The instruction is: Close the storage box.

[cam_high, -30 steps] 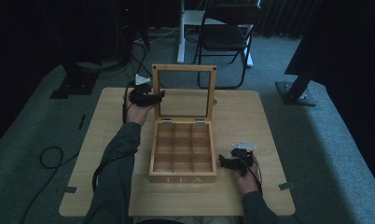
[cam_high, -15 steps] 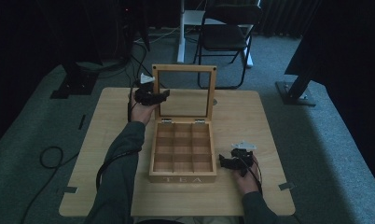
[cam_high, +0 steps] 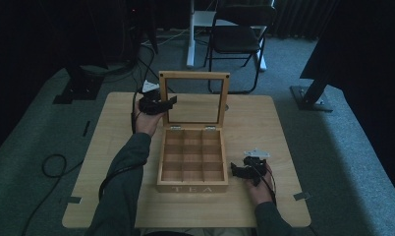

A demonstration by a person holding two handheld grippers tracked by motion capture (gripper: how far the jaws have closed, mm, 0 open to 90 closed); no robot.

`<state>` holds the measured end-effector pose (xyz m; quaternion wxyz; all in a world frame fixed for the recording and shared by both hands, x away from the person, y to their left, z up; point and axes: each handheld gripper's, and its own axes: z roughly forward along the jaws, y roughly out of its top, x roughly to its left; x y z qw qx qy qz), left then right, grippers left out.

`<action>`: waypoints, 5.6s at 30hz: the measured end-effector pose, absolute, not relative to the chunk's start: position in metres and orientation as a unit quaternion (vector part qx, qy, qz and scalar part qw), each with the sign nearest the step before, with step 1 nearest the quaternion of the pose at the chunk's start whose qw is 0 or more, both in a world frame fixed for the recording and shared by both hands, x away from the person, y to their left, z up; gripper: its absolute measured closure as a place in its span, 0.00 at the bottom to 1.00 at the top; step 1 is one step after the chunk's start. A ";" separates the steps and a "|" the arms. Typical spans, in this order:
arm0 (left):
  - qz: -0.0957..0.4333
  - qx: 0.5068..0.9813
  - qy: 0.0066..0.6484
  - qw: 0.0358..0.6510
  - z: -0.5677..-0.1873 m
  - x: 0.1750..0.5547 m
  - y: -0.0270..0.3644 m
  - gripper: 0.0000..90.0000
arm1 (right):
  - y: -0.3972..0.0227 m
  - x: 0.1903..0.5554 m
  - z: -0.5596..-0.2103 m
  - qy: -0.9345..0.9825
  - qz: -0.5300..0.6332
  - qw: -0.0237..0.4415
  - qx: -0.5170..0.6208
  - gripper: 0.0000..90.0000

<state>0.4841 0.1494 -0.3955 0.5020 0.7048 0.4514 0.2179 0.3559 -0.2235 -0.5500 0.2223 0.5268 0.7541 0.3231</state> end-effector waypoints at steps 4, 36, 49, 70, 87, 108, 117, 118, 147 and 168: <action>0.226 0.701 0.445 0.509 -0.396 0.476 0.149 0.45 | -0.224 0.356 -0.550 0.754 0.323 0.222 0.527 0.14; 0.244 0.687 0.434 0.529 -0.376 0.433 0.163 0.45 | -0.221 0.355 -0.550 0.759 0.325 0.220 0.520 0.14; 0.246 0.687 0.421 0.539 -0.369 0.419 0.165 0.49 | -0.221 0.355 -0.550 0.759 0.326 0.220 0.519 0.14; 0.235 0.689 0.429 0.535 -0.368 0.402 0.173 0.60 | -0.221 0.355 -0.550 0.759 0.326 0.220 0.520 0.14; 0.224 0.689 0.428 0.541 -0.370 0.387 0.172 0.60 | -0.221 0.355 -0.550 0.758 0.326 0.220 0.521 0.14; 0.215 0.696 0.420 0.541 -0.374 0.371 0.174 0.60 | -0.221 0.355 -0.550 0.758 0.326 0.221 0.520 0.14; 0.213 0.697 0.419 0.542 -0.378 0.365 0.175 0.60 | -0.221 0.355 -0.550 0.759 0.325 0.220 0.520 0.14; 0.212 0.697 0.419 0.541 -0.378 0.364 0.175 0.60 | -0.221 0.355 -0.550 0.759 0.325 0.220 0.520 0.14; 0.208 0.708 0.409 0.537 -0.394 0.340 0.177 0.58 | -0.221 0.355 -0.550 0.758 0.326 0.221 0.520 0.14; 0.213 0.713 0.409 0.528 -0.410 0.324 0.173 0.54 | -0.221 0.355 -0.550 0.758 0.326 0.221 0.520 0.14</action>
